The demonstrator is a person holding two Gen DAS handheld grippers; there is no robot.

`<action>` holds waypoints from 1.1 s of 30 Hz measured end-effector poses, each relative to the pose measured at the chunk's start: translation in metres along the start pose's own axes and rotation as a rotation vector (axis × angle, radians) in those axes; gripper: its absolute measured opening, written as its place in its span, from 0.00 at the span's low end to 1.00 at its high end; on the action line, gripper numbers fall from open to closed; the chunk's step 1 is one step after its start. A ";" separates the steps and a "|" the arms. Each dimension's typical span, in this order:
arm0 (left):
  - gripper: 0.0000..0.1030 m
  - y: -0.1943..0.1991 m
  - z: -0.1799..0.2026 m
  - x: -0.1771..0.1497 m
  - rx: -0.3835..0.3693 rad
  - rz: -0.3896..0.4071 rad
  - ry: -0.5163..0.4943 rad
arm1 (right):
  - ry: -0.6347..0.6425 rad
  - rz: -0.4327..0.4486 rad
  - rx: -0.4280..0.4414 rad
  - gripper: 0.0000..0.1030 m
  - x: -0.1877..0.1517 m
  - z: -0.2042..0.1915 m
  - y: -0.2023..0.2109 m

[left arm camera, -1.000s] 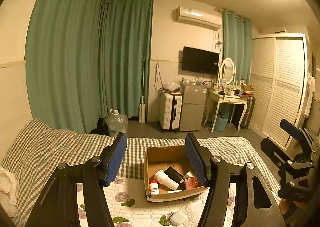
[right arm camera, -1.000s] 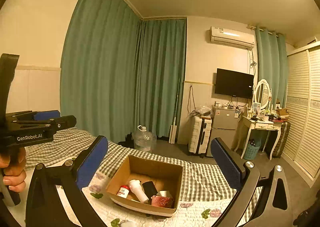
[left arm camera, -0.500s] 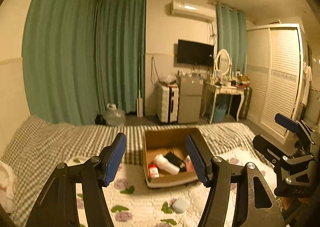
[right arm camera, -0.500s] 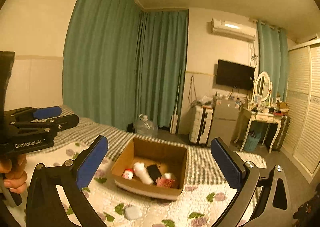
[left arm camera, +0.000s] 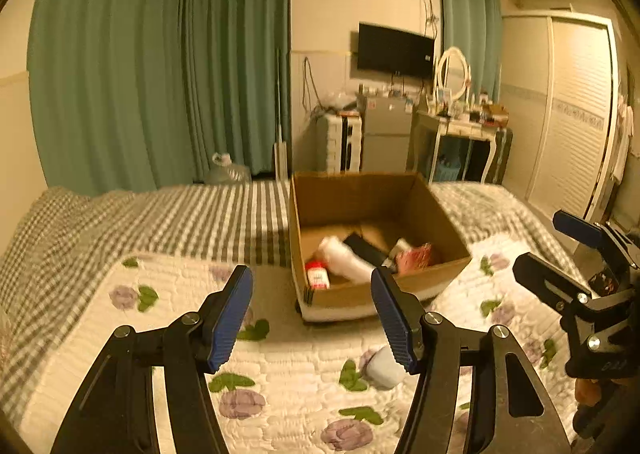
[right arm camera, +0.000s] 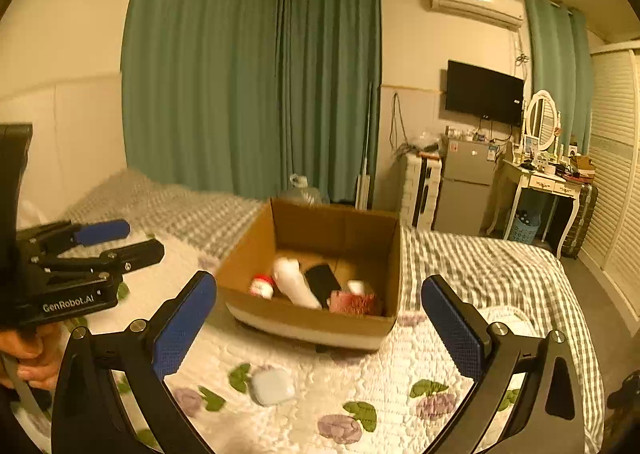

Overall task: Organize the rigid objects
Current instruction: 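Withdraw both tools from the box toward the pale blue earbud case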

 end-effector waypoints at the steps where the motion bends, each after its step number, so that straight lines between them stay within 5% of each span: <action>1: 0.61 -0.007 -0.002 -0.005 0.006 -0.017 -0.002 | 0.009 -0.015 0.002 1.00 -0.005 -0.003 -0.007; 10: 0.60 -0.044 -0.017 -0.031 0.033 -0.099 -0.003 | 0.063 -0.150 0.077 0.89 -0.046 -0.026 -0.065; 17: 0.40 -0.080 -0.026 -0.051 0.051 -0.221 0.029 | 0.080 -0.248 0.153 0.88 -0.069 -0.042 -0.108; 33: 0.35 -0.120 -0.037 -0.093 0.073 -0.410 0.029 | 0.136 -0.504 0.269 0.79 -0.128 -0.076 -0.175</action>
Point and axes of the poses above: each gripper's, at about its wrist camera, not at the fingertips, and y roughly against the way its jaws point, z to its right, x to its top, the point moved 2 cm from there along -y, roughly the way its jaws point, and after that the axes turned 14 degrees about y, right-handed, at the moved point
